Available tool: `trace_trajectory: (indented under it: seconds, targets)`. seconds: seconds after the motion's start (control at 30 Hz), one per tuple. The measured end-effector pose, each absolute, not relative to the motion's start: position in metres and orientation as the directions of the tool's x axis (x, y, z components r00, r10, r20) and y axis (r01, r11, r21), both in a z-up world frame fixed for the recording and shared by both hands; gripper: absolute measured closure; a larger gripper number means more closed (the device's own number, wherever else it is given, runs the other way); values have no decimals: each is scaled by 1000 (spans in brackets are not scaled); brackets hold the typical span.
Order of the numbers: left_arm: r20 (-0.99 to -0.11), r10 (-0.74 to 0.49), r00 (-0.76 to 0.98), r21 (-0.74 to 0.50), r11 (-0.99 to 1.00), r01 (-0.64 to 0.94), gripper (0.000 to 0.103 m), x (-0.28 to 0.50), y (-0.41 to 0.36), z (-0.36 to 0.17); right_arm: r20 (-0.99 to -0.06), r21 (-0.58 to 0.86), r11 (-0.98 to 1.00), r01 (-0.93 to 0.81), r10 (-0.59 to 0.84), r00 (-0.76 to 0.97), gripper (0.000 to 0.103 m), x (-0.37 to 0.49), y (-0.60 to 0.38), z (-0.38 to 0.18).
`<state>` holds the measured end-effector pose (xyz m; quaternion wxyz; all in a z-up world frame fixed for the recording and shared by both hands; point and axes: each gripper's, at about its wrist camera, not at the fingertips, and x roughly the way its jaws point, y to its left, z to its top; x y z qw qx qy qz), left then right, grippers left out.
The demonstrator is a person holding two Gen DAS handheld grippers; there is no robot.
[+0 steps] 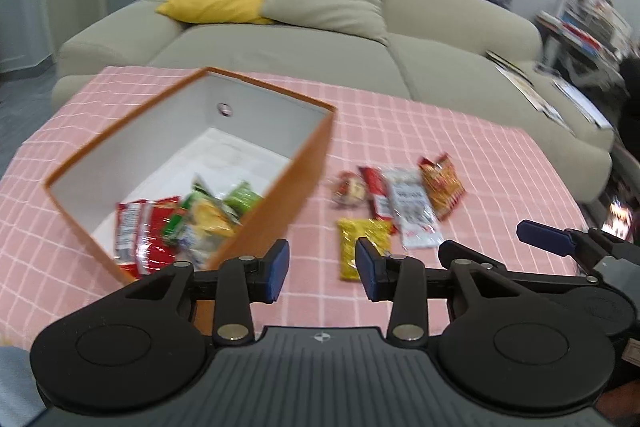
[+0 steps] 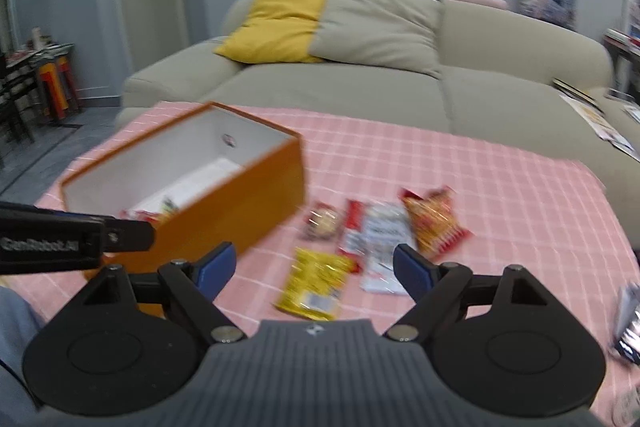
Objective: Organize snacks
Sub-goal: 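Withdraw both grippers from the box toward the remaining snacks, then grasp the yellow biscuit pack with the left gripper while the right grasps the orange stick-snack bag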
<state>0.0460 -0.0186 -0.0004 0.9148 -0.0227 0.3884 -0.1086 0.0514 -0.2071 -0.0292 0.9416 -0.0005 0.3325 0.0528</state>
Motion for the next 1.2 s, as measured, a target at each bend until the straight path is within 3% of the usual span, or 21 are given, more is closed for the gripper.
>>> trace_trajectory:
  seconds: [0.27,0.43,0.63,0.87,1.2]
  targets:
    - [-727,-256,637,-136,963,232,47,56,-45,-31,-657,29,1000,-3,21,753,22,41,-242,-75]
    - [-750,-267,605,-146,959,242,46,75,-58,-48,-674,15,1000,-19,24,738,22,58,-245,-88]
    - [-782,-275,560,-168,957,236,39,106,-77,-68,-705,-42,998,-47,4,710,25,82,-251,-105]
    - [-839,-239,488,-144,964,224,31,141,-98,-101,-722,-64,996,-65,-1,692,35,105,-267,-122]
    - [-888,-179,424,-110,977,183,28,169,-111,-128,-714,-88,990,-106,12,700,35,144,-297,-133]
